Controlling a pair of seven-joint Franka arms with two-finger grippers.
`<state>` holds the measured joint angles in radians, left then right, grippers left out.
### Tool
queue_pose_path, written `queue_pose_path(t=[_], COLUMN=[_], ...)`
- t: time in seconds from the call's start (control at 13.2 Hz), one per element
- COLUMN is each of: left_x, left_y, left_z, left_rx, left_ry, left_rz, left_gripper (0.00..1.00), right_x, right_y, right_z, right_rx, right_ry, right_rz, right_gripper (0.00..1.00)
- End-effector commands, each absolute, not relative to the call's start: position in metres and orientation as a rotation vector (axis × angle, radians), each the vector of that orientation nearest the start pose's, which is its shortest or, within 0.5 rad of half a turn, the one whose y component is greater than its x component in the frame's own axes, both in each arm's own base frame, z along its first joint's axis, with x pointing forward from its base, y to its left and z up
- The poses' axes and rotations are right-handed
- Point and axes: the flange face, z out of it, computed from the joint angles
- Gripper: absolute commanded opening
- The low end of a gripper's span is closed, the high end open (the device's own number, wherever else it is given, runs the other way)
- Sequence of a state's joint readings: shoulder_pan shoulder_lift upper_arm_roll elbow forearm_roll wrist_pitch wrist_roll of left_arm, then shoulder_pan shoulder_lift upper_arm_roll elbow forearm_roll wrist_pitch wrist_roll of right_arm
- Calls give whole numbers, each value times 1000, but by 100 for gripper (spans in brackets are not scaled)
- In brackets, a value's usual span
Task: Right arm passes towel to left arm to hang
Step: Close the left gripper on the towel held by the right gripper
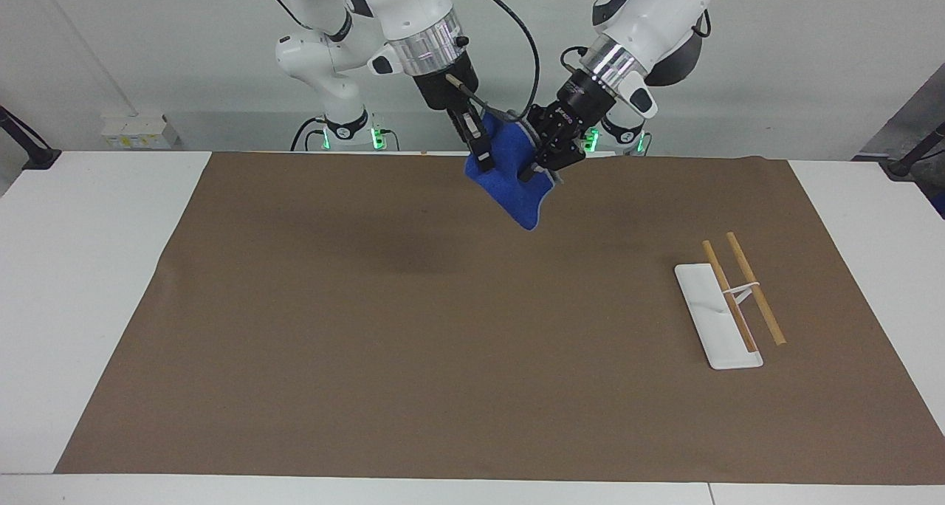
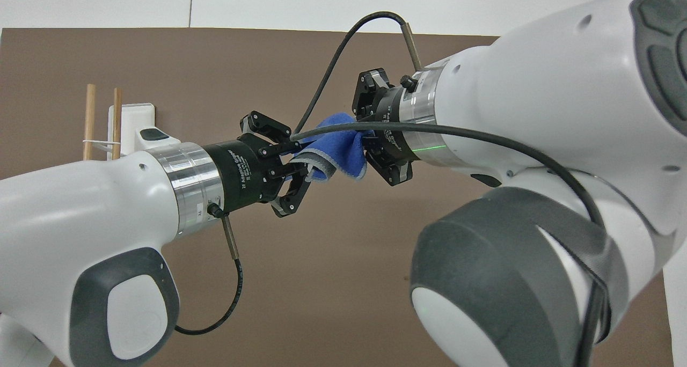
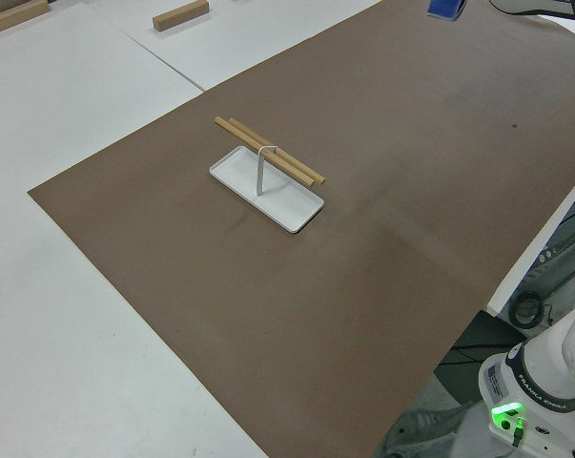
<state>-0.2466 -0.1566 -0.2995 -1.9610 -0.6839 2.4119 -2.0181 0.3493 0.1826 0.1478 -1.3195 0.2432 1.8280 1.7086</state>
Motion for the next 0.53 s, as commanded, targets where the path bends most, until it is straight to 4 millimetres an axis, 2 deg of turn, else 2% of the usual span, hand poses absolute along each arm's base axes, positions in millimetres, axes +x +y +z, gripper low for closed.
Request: queue_pose_path(t=[0.0, 0.46], left_x=[466, 466], left_y=[-302, -302], left_z=[608, 609], left_rx=[1431, 1437], left_ry=[1897, 1891], left_rz=[-449, -441], left_gripper=[0, 0], right_x=[554, 555], right_y=[312, 310], right_z=[668, 669], right_rx=[-2180, -2183], right_ry=[1599, 1591], right_rz=[151, 147], right_gripper=[0, 0])
